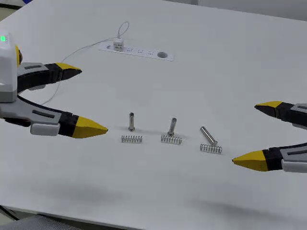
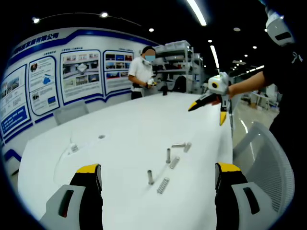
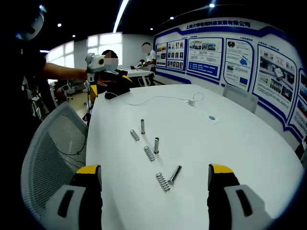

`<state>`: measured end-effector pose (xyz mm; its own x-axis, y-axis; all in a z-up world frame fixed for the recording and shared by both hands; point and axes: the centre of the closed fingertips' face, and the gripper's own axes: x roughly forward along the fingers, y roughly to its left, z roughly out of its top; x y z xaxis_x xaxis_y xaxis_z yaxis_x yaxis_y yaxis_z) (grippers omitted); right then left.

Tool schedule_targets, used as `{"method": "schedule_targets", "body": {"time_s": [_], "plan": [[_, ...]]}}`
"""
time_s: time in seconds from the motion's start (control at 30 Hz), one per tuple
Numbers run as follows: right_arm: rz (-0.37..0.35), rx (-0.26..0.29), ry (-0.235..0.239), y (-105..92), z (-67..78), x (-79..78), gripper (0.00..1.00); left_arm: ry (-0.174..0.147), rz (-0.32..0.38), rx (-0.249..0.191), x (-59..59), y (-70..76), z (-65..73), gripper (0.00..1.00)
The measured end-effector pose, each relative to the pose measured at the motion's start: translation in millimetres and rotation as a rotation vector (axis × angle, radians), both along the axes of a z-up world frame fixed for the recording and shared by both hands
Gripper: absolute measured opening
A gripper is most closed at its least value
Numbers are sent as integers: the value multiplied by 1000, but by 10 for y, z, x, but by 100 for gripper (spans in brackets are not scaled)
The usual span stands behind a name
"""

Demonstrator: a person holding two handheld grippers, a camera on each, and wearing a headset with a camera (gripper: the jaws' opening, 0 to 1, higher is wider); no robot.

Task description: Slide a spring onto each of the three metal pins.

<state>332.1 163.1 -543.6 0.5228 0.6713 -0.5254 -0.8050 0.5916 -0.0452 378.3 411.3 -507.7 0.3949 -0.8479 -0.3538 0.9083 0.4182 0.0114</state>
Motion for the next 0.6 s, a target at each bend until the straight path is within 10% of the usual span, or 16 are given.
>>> {"method": "schedule_targets", "body": {"time_s": [0.6], "plan": [[-45, 41, 11, 39, -22, 72, 92, 6, -18, -12, 43, -30, -6, 100]]}}
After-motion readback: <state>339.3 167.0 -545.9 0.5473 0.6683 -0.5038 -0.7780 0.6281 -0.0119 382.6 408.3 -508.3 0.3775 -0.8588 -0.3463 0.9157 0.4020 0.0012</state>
